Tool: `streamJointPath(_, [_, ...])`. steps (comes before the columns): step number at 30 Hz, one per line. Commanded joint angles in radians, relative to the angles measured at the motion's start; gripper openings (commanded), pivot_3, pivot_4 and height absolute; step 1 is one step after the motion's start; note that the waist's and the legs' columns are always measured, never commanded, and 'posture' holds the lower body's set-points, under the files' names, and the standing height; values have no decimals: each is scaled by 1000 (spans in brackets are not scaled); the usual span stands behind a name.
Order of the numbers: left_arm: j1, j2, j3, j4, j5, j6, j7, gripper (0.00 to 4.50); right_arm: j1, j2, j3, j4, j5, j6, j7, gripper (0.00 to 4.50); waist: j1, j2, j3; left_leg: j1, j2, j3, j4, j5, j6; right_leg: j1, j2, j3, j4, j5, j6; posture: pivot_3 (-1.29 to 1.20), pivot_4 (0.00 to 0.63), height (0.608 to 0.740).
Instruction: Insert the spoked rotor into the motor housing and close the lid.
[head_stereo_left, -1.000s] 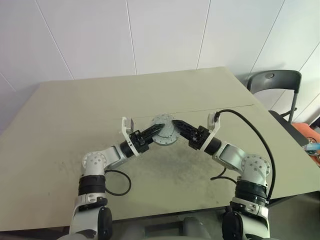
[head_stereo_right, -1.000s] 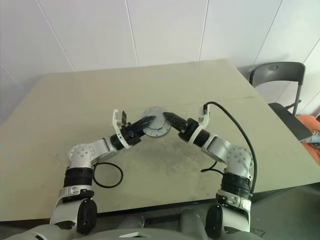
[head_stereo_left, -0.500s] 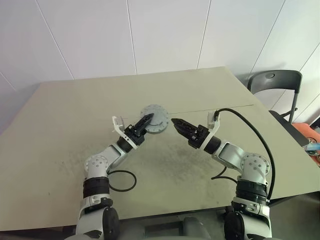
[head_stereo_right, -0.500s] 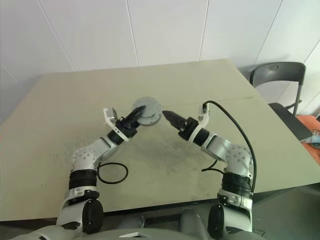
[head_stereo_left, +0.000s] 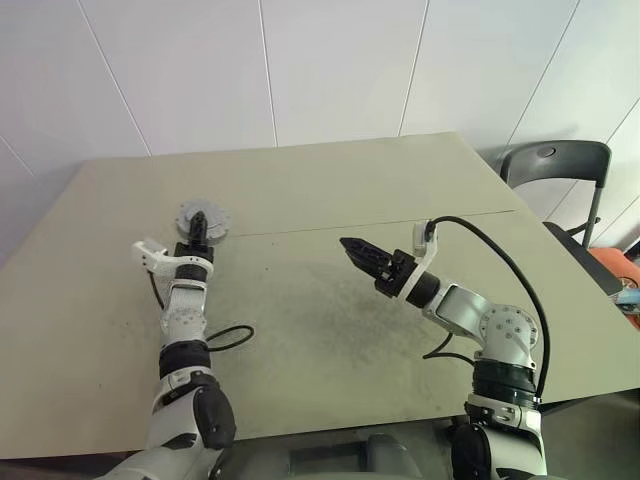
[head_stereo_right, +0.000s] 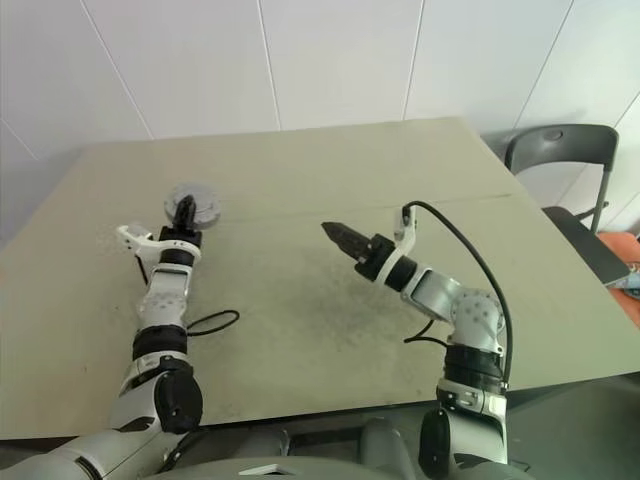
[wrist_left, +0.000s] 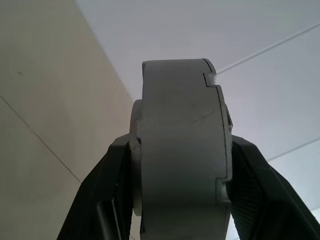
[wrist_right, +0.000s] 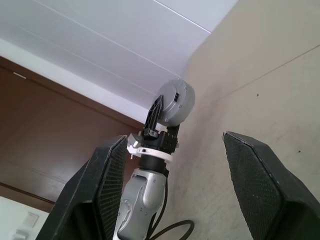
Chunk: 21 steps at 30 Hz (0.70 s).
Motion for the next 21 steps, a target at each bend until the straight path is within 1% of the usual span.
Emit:
streamJointPath(1, [-36,24,43,-6,-8,-88,46,2133,-20,-10,3,2,25,-14,18,3214,-2,0,0,-2,0,0,0,0,0,-2,0,0,1,0,0,0,0,740])
streamJointPath(3, [-34,24,67,8,-4,-134,93,2133,-21,-16,7,8,20,-15,25,3214,-5,0,0,-4,0,0,1,1,-2,-6,0,0,2,2,0,0,0,740])
streamJointPath(8, [-9,25,93,19,30,-231,205,2133,-24,-28,18,22,13,-18,38,3214,-3,-1,0,-4,0,0,1,1,-2,-6,0,0,2,3,0,0,0,740])
streamJointPath(15, [3,21,81,8,47,-262,248,2133,-22,-33,29,27,8,-24,49,3214,-5,-1,-1,-4,0,0,1,1,-2,-6,0,0,2,3,-1,0,0,740])
streamJointPath(17, [1,22,80,10,49,-265,258,2870,-20,-34,33,25,7,-26,50,3241,-5,-1,-1,-4,0,0,1,1,-2,-6,1,0,2,4,-1,0,0,740])
streamJointPath(18, [1,21,82,9,46,-267,262,3110,-19,-34,35,25,7,-27,51,3241,-5,-1,-1,-4,0,0,1,1,-2,-6,1,0,2,4,-1,0,0,740])
streamJointPath(21, [2,20,80,8,57,-284,287,4048,-16,-36,37,23,9,-28,51,3241,-5,-2,-1,-3,0,0,1,1,-2,-5,1,0,2,5,-1,0,0,740])
